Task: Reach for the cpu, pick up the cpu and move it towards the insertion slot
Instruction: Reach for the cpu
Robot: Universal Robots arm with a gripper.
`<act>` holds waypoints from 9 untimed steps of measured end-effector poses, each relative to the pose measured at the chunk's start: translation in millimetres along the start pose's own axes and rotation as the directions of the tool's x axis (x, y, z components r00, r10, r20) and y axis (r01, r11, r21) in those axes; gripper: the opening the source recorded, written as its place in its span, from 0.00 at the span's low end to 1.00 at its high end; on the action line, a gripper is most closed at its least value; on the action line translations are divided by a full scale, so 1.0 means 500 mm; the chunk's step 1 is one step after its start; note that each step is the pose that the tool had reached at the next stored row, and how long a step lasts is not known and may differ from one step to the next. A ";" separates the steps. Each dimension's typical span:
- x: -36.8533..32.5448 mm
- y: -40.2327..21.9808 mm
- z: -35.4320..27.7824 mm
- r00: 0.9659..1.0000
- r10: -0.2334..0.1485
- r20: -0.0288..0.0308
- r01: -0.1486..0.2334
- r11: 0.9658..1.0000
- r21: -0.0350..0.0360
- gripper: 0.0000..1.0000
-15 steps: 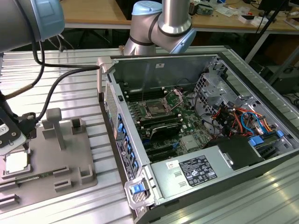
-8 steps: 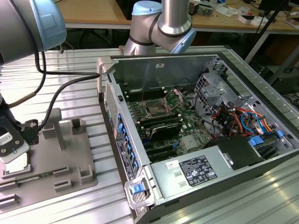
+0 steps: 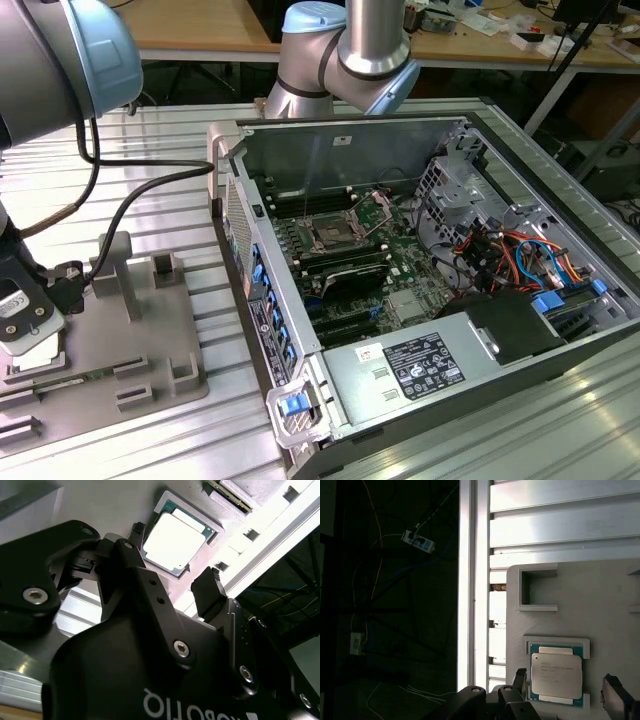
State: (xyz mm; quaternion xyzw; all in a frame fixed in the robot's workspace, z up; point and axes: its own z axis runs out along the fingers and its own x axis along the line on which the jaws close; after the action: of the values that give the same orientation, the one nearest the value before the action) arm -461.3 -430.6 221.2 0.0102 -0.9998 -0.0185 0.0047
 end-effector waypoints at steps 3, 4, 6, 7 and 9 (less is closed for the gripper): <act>0.000 0.000 0.000 1.000 0.000 0.000 0.000 1.000 0.000 0.66; 0.000 0.000 0.000 1.000 0.000 0.000 0.000 1.000 0.000 0.66; 0.000 0.000 0.000 1.000 0.000 0.000 0.000 1.000 0.000 0.66; 0.000 0.000 0.000 1.000 0.000 0.000 0.000 1.000 0.000 0.66; 0.000 0.000 0.001 1.000 0.000 0.000 0.000 1.000 0.000 0.66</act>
State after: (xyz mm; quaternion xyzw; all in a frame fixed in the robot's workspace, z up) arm -461.3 -430.6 221.0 0.0102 -0.9998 -0.0187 0.0047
